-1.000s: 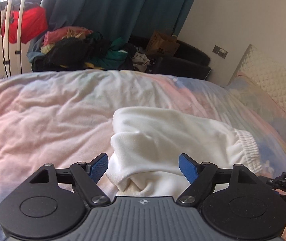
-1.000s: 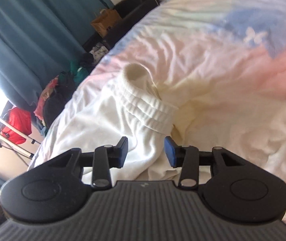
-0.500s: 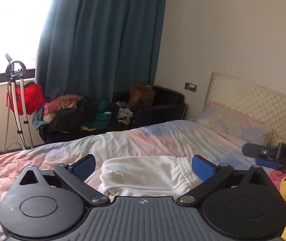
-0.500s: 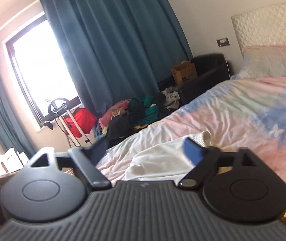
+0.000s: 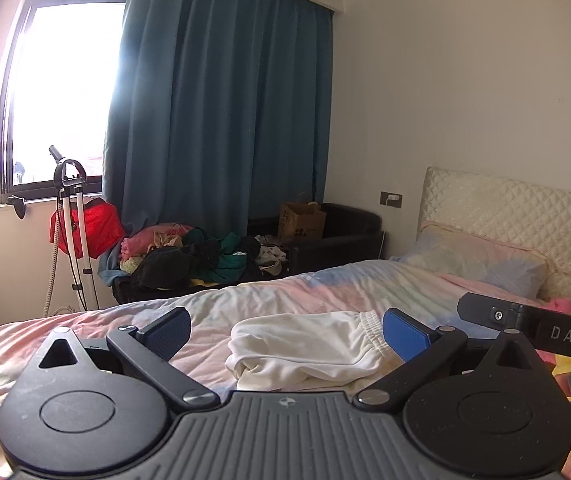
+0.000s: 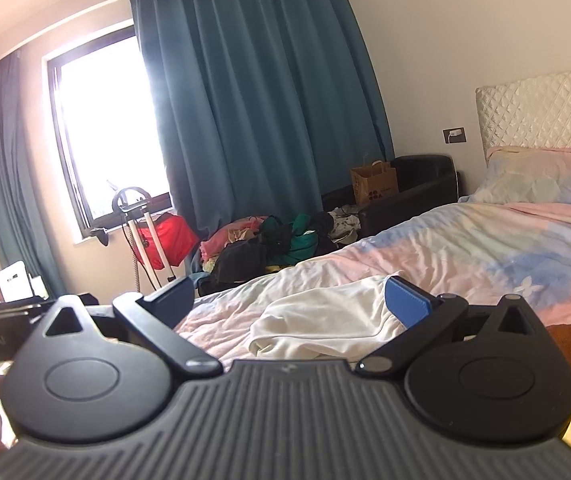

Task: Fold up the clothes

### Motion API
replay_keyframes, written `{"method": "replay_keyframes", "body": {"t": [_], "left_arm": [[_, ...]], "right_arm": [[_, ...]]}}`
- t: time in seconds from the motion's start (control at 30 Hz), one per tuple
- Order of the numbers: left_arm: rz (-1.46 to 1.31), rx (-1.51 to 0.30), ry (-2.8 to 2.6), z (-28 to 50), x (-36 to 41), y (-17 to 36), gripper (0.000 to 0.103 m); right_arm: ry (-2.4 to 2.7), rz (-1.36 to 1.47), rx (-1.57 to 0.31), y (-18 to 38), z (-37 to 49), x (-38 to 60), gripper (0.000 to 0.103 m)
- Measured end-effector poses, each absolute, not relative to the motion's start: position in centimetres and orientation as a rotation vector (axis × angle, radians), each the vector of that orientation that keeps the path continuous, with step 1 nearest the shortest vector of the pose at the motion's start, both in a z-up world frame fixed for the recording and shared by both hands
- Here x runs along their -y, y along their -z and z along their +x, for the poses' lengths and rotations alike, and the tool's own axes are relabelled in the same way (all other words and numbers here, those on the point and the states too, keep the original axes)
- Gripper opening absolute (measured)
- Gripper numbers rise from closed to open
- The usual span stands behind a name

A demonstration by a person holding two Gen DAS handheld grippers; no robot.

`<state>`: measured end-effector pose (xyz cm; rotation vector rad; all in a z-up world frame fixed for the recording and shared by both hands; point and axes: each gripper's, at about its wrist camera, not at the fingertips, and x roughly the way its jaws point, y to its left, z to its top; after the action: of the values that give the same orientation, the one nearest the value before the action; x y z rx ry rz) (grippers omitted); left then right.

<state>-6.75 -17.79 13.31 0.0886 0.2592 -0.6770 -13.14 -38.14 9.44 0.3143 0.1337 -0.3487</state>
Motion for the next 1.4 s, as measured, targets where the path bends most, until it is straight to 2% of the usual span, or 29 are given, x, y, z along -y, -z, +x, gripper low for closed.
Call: {"method": "replay_keyframes", "body": {"t": [0.63, 0.97, 1.4], "left_arm": [[0.072, -0.224, 0.626, -6.7, 14.9, -7.1, 0.103], [0.12, -0.215, 0.606, -7.5, 14.5, -5.4, 0.103], [0.145, -0.22, 0.567, -7.2, 14.3, -4.4, 0.103]], "right_arm": [[0.353, 0.166, -0.174, -1.8, -12.0, 35.2, 0.103], [0.403, 0.168, -0.137, -0.2, -12.5, 34.3, 0.103], [0.417, 0.166, -0.183, -0.2, -11.8, 34.0, 0.103]]}}
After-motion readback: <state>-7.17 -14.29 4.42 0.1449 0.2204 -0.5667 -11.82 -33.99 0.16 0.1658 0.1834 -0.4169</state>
